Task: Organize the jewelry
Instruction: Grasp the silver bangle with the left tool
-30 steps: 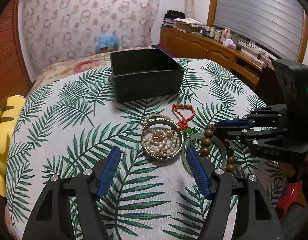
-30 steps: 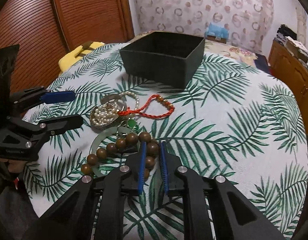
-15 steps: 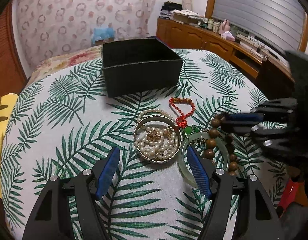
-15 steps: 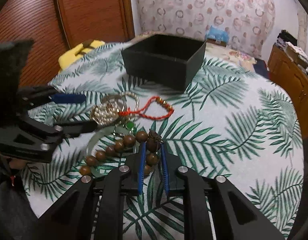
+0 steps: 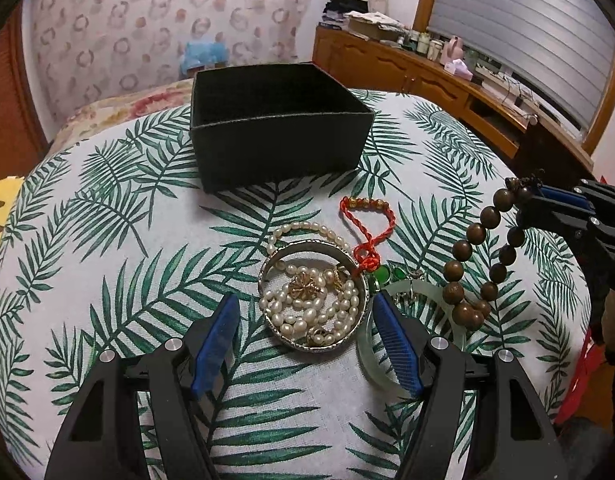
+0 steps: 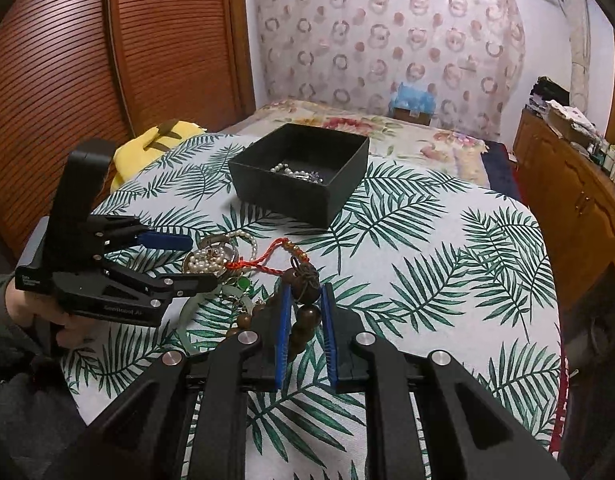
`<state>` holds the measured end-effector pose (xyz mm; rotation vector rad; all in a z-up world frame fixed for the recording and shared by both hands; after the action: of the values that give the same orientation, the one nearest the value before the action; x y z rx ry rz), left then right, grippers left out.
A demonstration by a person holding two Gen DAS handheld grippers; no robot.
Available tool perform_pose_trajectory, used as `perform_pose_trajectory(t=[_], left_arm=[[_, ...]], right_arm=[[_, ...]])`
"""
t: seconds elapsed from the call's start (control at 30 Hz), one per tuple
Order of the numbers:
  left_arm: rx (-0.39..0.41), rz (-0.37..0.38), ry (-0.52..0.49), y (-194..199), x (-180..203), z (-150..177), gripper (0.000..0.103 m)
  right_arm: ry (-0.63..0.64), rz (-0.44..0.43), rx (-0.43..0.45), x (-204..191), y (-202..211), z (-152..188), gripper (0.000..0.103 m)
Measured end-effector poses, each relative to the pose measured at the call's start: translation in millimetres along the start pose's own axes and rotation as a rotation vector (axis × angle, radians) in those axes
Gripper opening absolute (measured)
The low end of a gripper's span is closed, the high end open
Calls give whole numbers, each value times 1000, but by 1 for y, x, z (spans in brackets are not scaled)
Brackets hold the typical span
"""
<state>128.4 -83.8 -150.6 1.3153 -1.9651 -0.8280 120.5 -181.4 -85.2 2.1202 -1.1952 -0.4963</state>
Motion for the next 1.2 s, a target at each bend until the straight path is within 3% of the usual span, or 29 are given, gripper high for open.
perform_pose_trajectory(t=[0.63, 0.7, 0.8, 1.2], left_arm=[[-7, -48, -54, -11, -1, -10, 66], [-3, -55, -65, -11, 1, -11, 55], [2, -42, -68, -9, 1, -9, 55], [91, -26, -53, 33, 1, -15, 55]], right_arm=[[12, -7, -2, -4, -5, 1, 17], [17, -8, -4, -6, -6, 0, 17], [23, -6, -1, -8, -8, -2, 17], [38, -9, 27, -16, -7, -12, 17]])
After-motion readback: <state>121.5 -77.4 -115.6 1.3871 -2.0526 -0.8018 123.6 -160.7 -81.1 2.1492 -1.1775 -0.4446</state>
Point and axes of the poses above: each gripper's, at about its wrist camera, not at the fingertips, and y roughly against the way its jaws point, x to its right, z to its underside, the point moved 6 cm from there along -y, roughly the way its jaws point, and after that the axes turned 3 degrees about y, right-handed, at the moved point
